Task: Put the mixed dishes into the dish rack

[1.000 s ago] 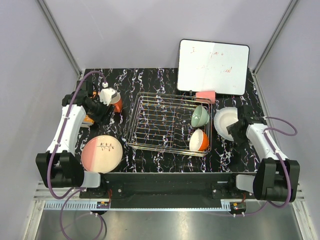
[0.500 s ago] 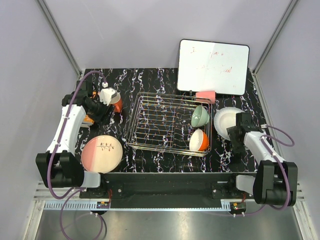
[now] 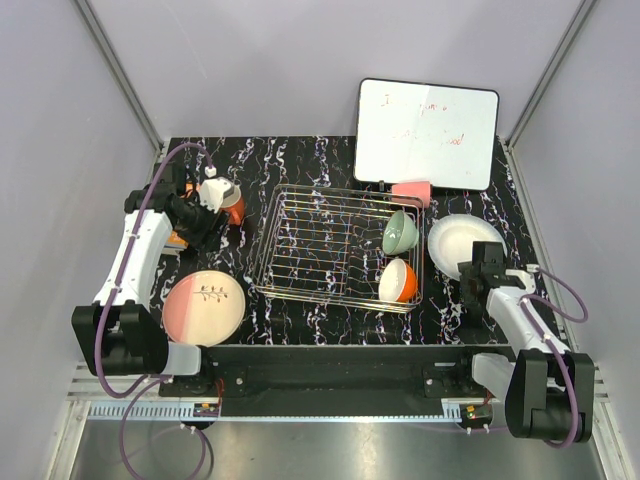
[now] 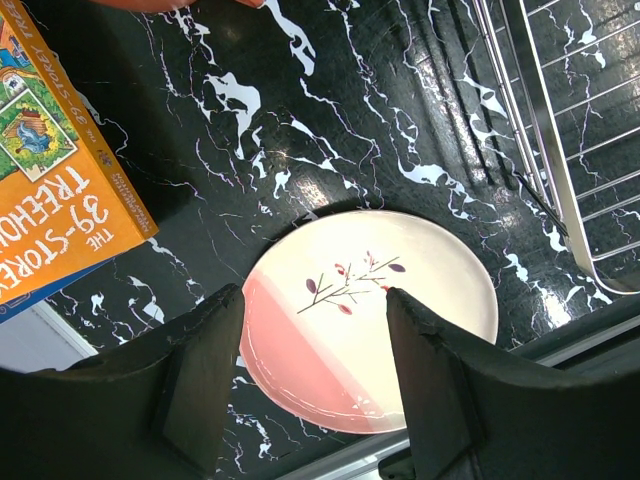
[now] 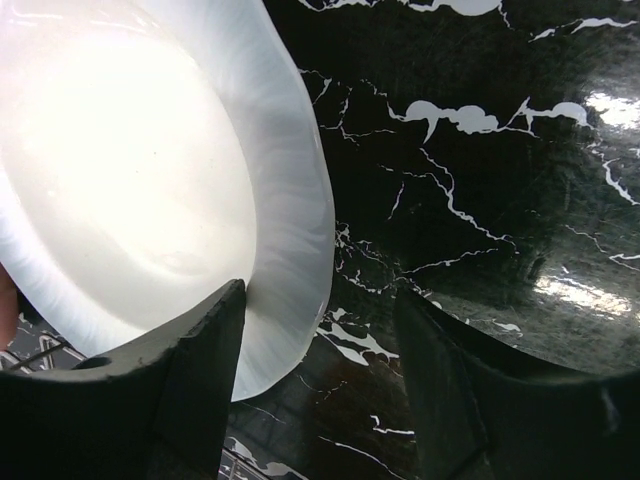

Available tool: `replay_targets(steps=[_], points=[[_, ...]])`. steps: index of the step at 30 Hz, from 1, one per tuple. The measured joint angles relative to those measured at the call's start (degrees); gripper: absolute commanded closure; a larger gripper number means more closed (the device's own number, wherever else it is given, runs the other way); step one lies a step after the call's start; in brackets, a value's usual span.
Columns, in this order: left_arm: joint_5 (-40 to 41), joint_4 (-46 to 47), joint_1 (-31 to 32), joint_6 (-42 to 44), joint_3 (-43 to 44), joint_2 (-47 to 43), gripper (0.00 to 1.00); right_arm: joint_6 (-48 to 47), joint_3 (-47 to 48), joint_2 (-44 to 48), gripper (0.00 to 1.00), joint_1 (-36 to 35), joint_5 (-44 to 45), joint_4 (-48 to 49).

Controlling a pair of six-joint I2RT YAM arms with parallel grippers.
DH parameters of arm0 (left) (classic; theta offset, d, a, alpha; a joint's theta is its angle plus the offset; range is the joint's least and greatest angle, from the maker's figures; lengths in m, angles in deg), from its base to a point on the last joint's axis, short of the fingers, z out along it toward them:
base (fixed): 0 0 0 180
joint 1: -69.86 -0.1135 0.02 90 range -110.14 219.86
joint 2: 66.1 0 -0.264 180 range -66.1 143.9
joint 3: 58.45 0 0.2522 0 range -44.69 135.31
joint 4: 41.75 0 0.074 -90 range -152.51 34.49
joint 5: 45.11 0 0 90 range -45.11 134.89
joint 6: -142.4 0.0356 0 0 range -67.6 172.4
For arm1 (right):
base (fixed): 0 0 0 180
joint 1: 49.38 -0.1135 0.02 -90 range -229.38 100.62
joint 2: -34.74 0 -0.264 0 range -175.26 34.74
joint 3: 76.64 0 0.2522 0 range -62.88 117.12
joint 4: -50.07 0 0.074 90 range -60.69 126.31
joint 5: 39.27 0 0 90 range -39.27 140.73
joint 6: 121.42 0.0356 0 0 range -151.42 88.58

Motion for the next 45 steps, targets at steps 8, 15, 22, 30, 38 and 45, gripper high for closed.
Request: replay_targets(steps=[8,15,22,30,38,45], points=[[0.02,0.00,-0.02,0.02,0.00,0.00,0.38,2.29,-2.40,0.24,0.63,0.00,0.33,5.64],[0.02,0.00,0.00,0.02,-0.02,0.00,0.38,3.41,-4.33,1.60,0.99,0.39,0.35,9.55],[0.07,0.00,0.00,0.02,0.00,0.00,0.37,1.03,-4.76,4.98,1.00,0.37,-0.11,8.37],[0.02,-0.15,0.00,0.00,0.28,0.04,0.37,-10.47,8.09,9.38,1.00,0.37,2.78,-2.12],[-0.07,-0.26,0.00,-0.20,2.69,0.48,0.38,-22.01,19.71,6.86,1.00,0.37,7.91,-5.57],[-0.04,-0.50,0.00,-0.17,2.69,0.48,0.38,-24.28,20.17,1.95,1.00,0.37,8.28,-7.72]])
